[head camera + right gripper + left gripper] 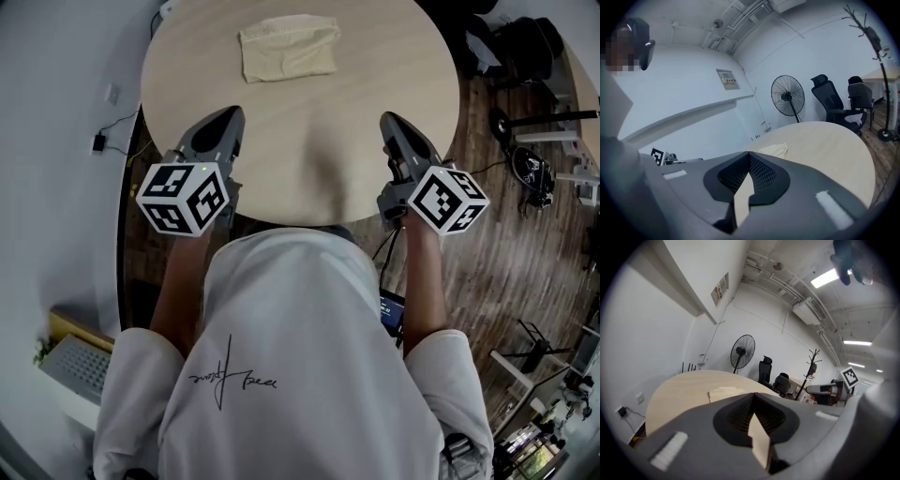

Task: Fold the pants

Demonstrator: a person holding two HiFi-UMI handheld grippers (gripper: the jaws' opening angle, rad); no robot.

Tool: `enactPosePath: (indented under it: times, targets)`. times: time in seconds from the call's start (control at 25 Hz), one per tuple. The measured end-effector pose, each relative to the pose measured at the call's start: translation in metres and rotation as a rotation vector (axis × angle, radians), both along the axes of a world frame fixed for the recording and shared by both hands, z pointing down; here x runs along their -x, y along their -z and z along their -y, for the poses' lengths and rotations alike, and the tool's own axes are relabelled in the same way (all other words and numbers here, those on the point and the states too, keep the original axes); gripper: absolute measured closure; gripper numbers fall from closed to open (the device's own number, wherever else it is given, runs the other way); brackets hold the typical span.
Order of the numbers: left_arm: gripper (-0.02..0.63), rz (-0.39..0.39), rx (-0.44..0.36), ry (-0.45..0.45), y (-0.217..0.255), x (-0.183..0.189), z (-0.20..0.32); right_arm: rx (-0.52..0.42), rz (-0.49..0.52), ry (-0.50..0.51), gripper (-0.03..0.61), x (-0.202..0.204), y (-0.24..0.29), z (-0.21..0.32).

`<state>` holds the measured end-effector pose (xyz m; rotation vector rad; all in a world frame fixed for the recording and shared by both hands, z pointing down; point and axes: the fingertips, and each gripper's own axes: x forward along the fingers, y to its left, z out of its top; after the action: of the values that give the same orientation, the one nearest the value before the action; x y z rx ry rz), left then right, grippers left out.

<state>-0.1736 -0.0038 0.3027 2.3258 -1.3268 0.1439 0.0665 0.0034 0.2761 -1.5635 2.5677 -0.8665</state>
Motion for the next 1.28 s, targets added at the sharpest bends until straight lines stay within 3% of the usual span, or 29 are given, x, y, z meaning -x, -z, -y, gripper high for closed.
enactPosePath:
  times: [0.32, 0.56, 0.72, 1.28]
  targets:
    - [0.558, 0.028, -0.029, 0.021, 0.001, 0.016, -0.031, -0.036, -0.075, -0.017, 0.58, 0.011, -0.001, -0.029]
    - [0.56, -0.007, -0.03, 0.016, 0.004, 0.019, -0.053, -0.044, -0.109, -0.029, 0.58, 0.014, -0.003, -0.051]
    - [0.572, 0.009, -0.019, 0.028, -0.005, 0.028, -0.065, -0.044, -0.126, -0.024, 0.58, 0.02, -0.003, -0.064]
    - [0.574, 0.033, -0.081, 0.008, 0.002, 0.024, -0.071, -0.054, -0.156, 0.01, 0.58, 0.035, -0.001, -0.069]
